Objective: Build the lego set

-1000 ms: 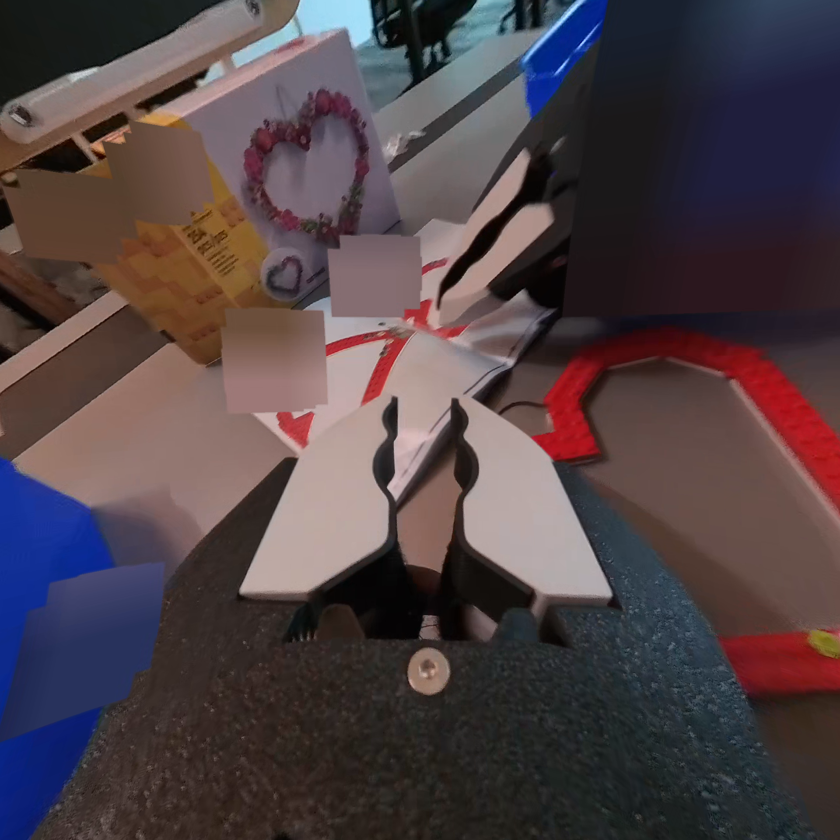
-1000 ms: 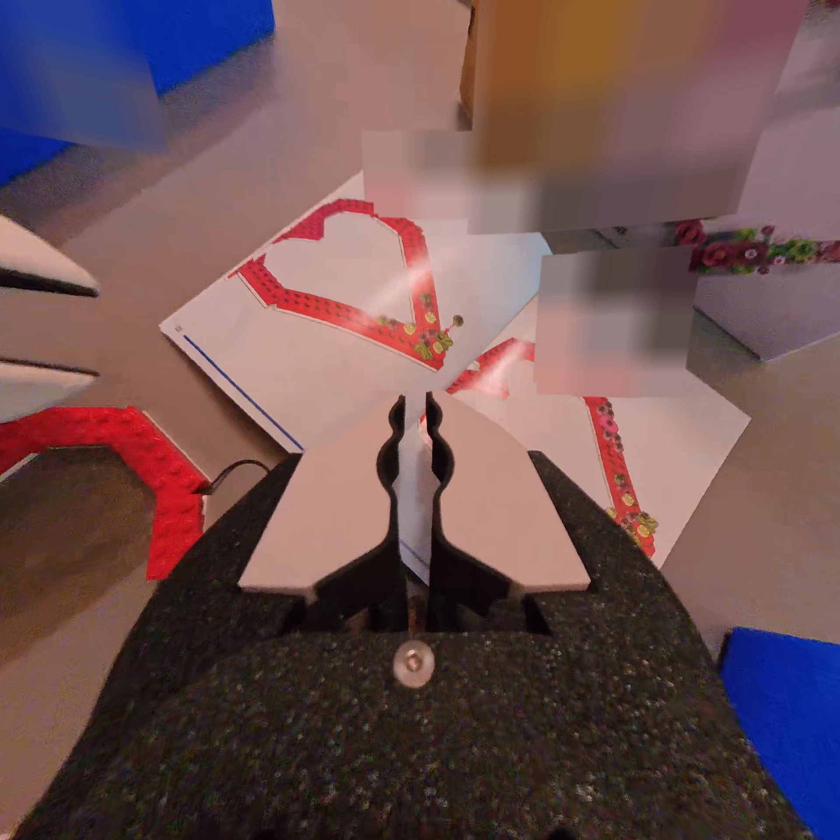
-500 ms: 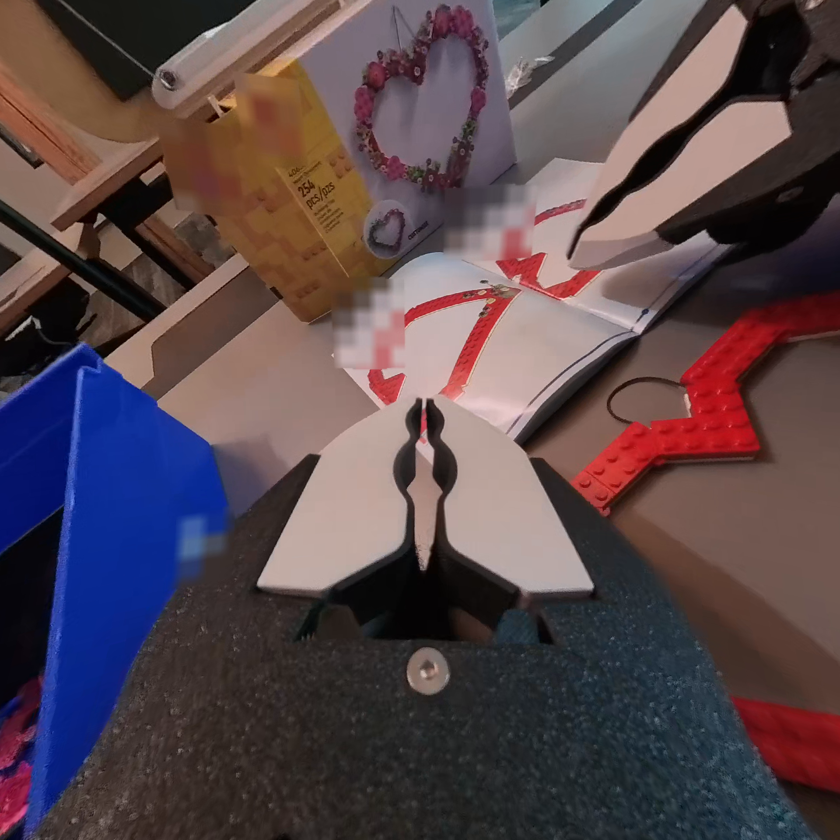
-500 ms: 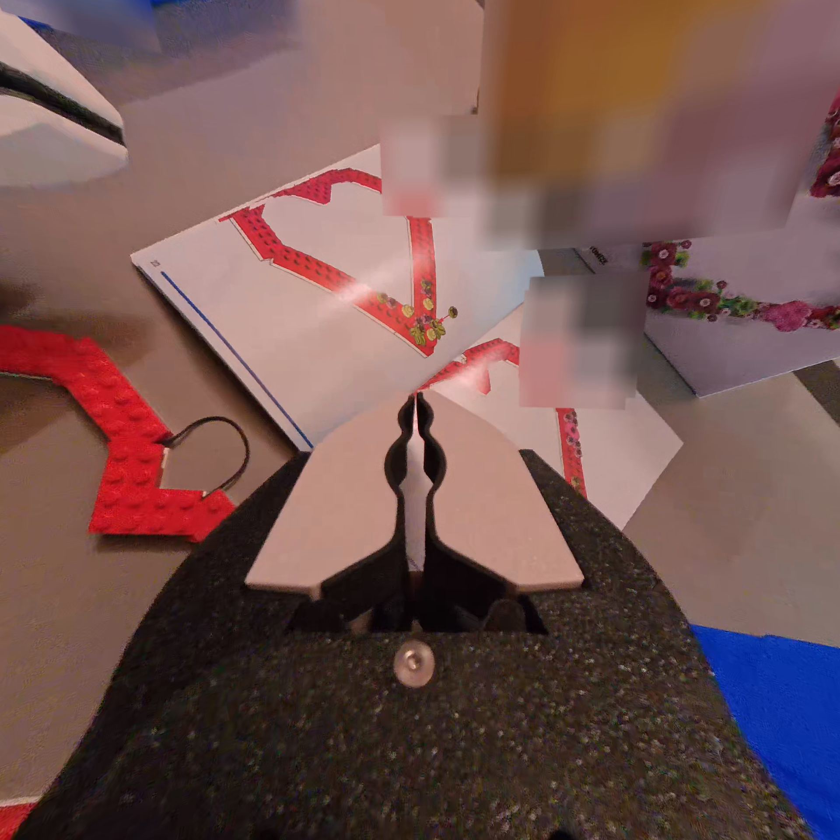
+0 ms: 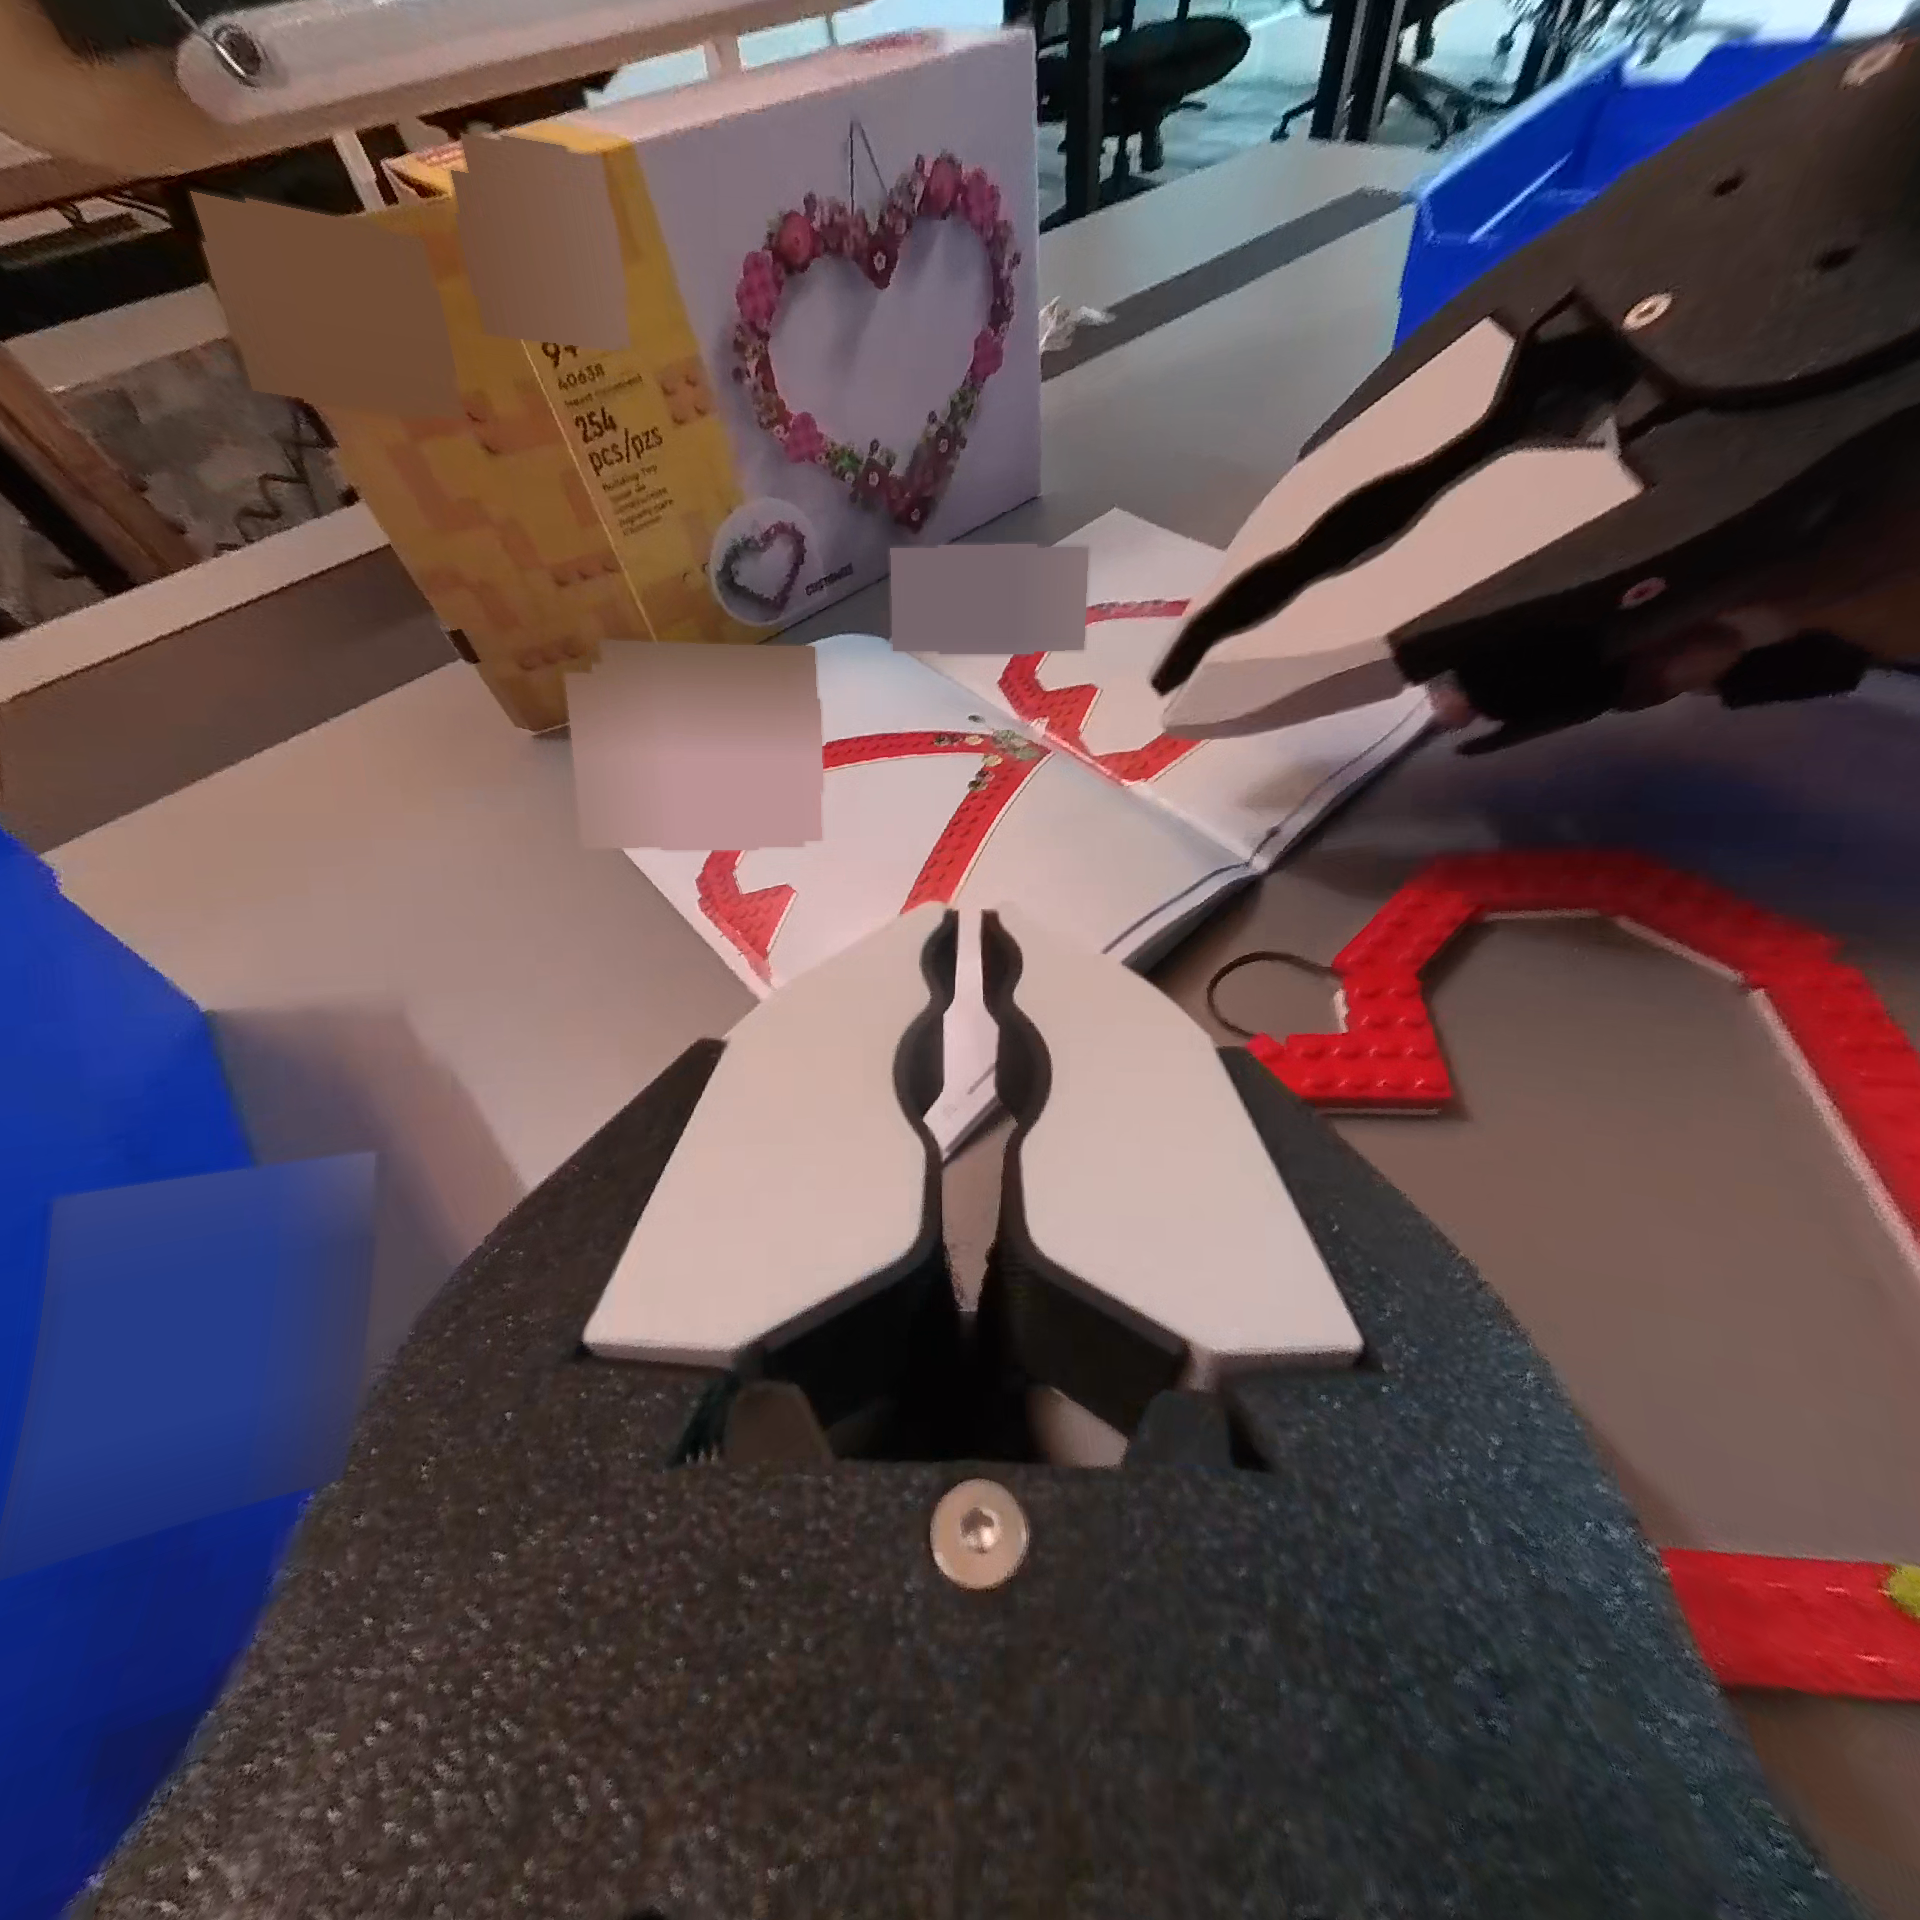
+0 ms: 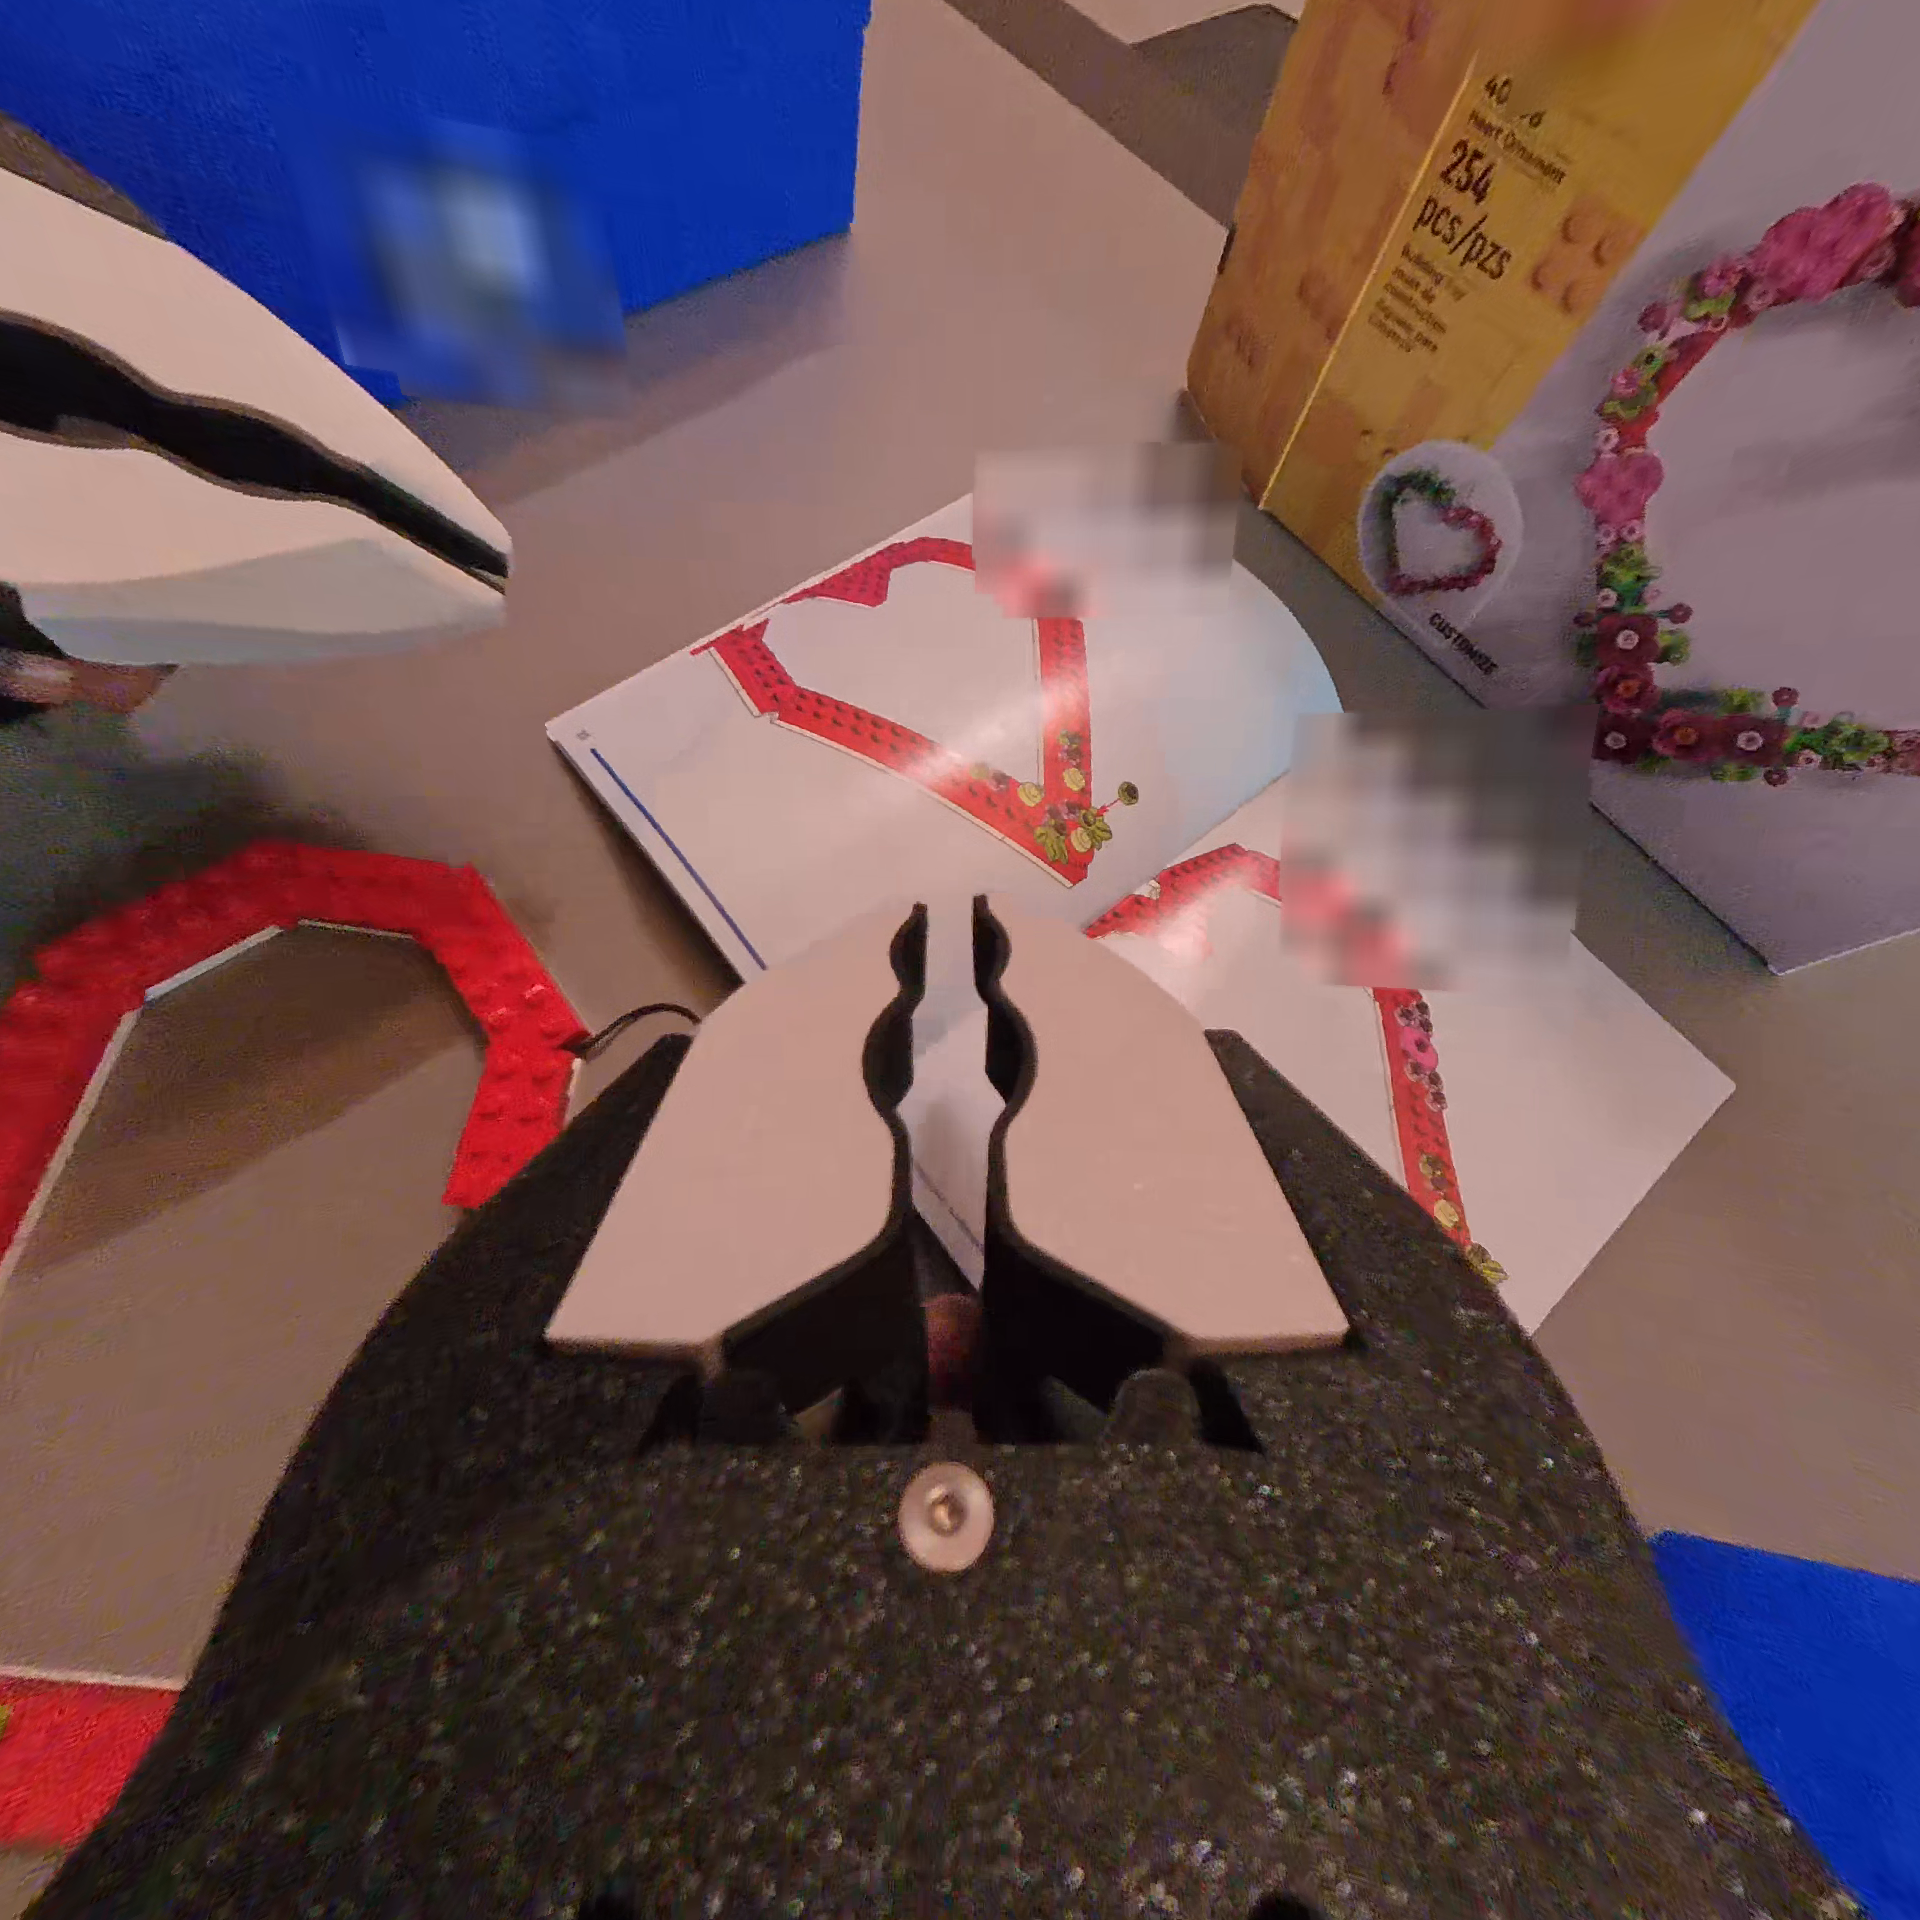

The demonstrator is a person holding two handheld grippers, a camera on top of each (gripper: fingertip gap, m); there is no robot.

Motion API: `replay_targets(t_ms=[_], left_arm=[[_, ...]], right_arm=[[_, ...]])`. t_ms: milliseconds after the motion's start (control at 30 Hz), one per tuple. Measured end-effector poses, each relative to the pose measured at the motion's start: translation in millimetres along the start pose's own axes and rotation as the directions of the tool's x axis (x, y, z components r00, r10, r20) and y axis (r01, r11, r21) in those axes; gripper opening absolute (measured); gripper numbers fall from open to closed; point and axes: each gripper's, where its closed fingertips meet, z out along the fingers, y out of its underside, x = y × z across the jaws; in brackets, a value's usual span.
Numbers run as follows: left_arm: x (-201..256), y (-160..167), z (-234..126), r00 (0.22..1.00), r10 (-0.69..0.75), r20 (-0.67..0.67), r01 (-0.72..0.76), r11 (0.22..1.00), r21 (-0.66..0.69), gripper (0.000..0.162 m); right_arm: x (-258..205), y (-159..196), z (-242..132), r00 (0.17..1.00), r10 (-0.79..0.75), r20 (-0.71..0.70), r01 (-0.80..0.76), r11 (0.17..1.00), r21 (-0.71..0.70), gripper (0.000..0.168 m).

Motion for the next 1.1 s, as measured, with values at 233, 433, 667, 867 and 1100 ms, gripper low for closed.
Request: replay_targets(t_ms=[233,433,667,867,1100], left_arm=[[3.6,-7.7,-4.2,0.995,-0.076,-0.059,0.079,0.996,0.034,0.004],[19.0,-15.2,-5.5,0.971,-0.134,-0.200,0.150,0.987,0.064,0.025],[23.1,-42.7,-12.5,0.922,-0.205,-0.329,0.274,0.945,0.176,0.041],[24.6,-58.3,-11.0,0.945,-0.154,-0.288,0.221,0.950,0.219,0.029],[20.1,-55.0,-4.2,0.968,-0.136,-0.212,0.184,0.958,0.221,0.024]], right_arm=[[-47.2,-35.2,-44.5,0.980,0.094,0.176,-0.125,0.978,0.170,0.018],[-119.5,-20.1,-149.8,0.689,0.371,0.623,-0.496,0.868,0.031,0.076],[-24.3,7.2,-251.3,0.925,0.293,0.240,-0.332,0.932,0.142,0.000],[114.8,66.4,-238.8,0.992,0.113,-0.060,-0.124,0.962,-0.242,0.004],[188.8,152.3,-166.3,0.994,-0.097,0.054,0.105,0.677,-0.728,0.010]])
